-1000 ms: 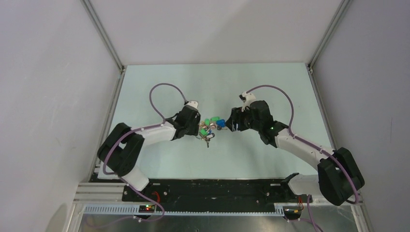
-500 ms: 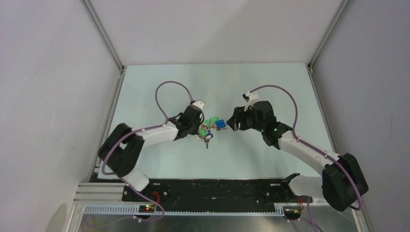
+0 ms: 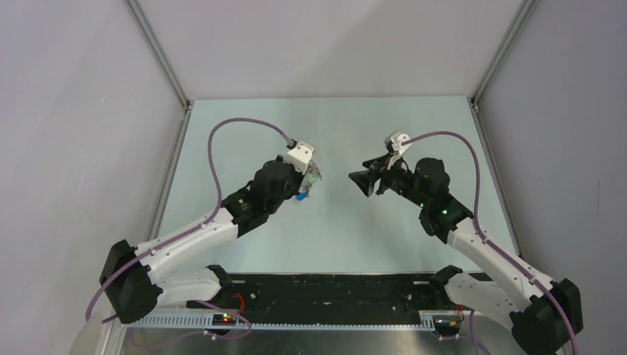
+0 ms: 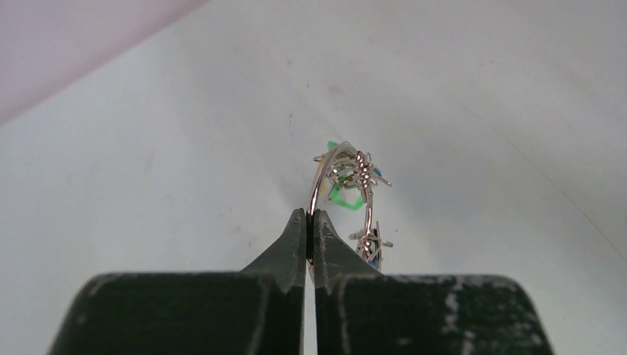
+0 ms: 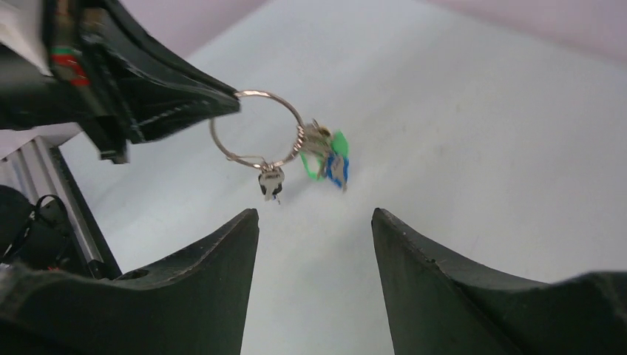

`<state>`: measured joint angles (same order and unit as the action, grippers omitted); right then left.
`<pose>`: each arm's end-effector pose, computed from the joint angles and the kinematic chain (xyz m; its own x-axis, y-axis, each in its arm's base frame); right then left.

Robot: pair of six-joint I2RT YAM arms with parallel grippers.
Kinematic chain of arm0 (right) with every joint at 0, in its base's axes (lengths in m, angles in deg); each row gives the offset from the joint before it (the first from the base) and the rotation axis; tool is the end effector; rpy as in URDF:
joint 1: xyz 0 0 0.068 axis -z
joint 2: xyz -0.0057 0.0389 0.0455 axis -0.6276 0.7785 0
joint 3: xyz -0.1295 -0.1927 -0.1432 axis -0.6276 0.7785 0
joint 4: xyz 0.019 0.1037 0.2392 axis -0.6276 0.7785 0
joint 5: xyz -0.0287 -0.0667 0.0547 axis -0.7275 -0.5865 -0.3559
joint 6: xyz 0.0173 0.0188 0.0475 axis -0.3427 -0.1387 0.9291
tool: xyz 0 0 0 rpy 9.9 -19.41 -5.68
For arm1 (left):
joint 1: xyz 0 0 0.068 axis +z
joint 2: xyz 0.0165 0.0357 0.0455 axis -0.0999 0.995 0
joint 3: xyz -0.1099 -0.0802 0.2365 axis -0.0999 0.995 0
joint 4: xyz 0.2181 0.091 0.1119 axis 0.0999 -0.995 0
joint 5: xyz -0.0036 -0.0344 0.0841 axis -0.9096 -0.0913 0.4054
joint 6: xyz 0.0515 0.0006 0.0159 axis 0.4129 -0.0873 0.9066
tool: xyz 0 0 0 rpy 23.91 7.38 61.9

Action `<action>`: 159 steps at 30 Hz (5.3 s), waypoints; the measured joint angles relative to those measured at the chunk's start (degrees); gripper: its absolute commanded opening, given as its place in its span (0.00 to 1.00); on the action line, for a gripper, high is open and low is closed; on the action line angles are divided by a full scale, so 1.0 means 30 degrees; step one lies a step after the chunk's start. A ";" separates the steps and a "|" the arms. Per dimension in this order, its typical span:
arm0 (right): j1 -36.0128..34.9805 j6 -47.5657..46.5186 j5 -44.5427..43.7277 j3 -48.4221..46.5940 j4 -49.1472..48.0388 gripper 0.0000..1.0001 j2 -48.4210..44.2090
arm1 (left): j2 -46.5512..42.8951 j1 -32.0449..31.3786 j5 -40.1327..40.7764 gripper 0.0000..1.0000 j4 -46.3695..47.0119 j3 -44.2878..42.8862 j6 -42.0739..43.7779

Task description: Remove the keys from the keyring

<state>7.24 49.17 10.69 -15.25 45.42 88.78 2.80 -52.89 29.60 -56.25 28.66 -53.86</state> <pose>0.1914 0.1300 0.3082 -0.2156 0.0129 -0.9764 -0.7244 0.6684 0.1688 0.1901 -0.1852 0.2935 -0.2328 0.3057 -0.9232 0.4491 0.8758 0.1767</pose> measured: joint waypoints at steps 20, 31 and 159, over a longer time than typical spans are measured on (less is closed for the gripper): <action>-0.0962 -0.5355 0.4051 -0.0007 -0.2747 0.58 -0.1137 | -0.3985 -0.0430 -1.0564 0.00 0.4095 0.2055 0.1676; -0.1683 -0.7089 0.6564 -0.1413 -0.0029 0.45 -0.0568 | -0.4364 -0.0415 -1.2786 0.00 0.4160 0.2055 0.2069; 0.1122 0.0204 0.4794 -0.0335 -0.0138 0.00 -0.2725 | -0.1887 -0.0386 -1.3559 0.54 0.8612 0.5967 -0.1698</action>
<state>10.60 49.78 25.07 -16.26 45.00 80.61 -2.86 -54.05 -11.07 -30.42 46.56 -58.95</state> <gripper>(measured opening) 0.033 0.526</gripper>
